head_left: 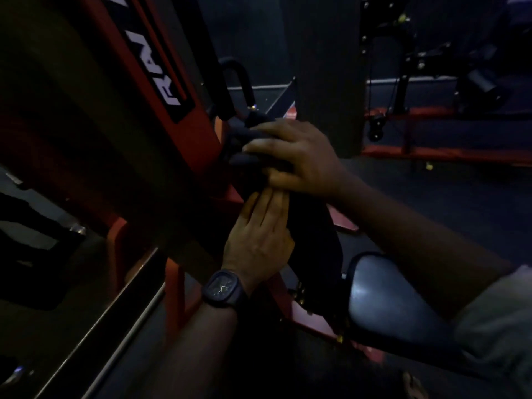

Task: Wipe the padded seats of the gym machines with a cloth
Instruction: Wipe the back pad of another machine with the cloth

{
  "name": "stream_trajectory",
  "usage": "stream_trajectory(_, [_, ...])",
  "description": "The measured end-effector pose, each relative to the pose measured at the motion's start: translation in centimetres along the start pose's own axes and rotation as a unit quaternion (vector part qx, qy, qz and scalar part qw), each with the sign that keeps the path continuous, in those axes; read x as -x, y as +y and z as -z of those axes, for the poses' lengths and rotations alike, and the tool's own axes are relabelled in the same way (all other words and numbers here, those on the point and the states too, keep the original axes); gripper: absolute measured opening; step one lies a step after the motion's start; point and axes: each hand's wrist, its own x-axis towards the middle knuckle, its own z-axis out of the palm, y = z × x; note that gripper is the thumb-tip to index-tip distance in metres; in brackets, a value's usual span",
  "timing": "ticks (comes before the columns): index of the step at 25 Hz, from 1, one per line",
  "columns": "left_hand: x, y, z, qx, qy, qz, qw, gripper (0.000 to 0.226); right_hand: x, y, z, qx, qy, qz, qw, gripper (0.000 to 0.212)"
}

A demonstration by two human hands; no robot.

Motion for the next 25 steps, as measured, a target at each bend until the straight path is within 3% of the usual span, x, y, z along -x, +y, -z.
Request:
stream_trajectory(2, [0.1,-0.7,0.1,0.021,0.003,0.029,0.999,0.077,-2.0,2.1,1.2,-0.013,-0.037,-0.104,0.994,0.053])
stream_trajectory(3, [0.1,-0.9,0.2,0.027,0.001,0.035,0.999,0.079,-2.4,2.3,1.5,-0.023,-0.052,-0.113,0.992,0.054])
stream_trajectory(7, [-0.1,-1.3,-0.2,0.041,0.008,0.027,0.999,0.083,-2.2,0.9,0.9,-0.042,-0.092,-0.019,0.995,0.046])
stream_trajectory(10, [-0.3,-1.3,-0.4,0.037,0.019,0.022,0.999,0.081,-3.6,1.1,1.2,-0.068,-0.078,-0.148,0.984,0.048])
stream_trajectory(14, [-0.4,-1.2,-0.1,0.032,0.014,0.010,0.999,0.078,-2.9,0.8,0.4,-0.071,-0.062,-0.081,0.992,0.044])
stream_trajectory(15, [-0.5,-1.1,0.0,0.024,0.009,0.007,1.000,0.078,-3.2,1.2,0.5,-0.093,-0.071,-0.125,0.985,0.042])
stream_trajectory(17, [-0.7,-0.9,0.0,0.016,0.003,0.004,1.000,0.078,-3.5,2.5,0.4,-0.170,-0.061,-0.288,0.940,0.038])
stream_trajectory(19, [-0.8,-0.5,0.0,0.010,-0.003,0.004,1.000,0.076,-2.0,3.5,-0.3,-0.268,-0.030,-0.430,0.862,0.036])
stream_trajectory(20, [-0.9,-0.2,0.0,-0.001,-0.009,0.004,1.000,0.075,-0.5,3.7,-1.0,-0.294,-0.024,-0.474,0.830,0.035])
stream_trajectory(23, [-0.6,1.0,-0.5,-0.024,-0.029,-0.010,0.999,0.078,5.7,2.7,-2.2,-0.234,-0.049,-0.557,0.796,0.023])
stream_trajectory(25, [0.0,1.7,-1.2,-0.033,-0.044,-0.017,0.998,0.078,10.3,2.0,-2.7,-0.243,0.019,-0.626,0.741,0.024])
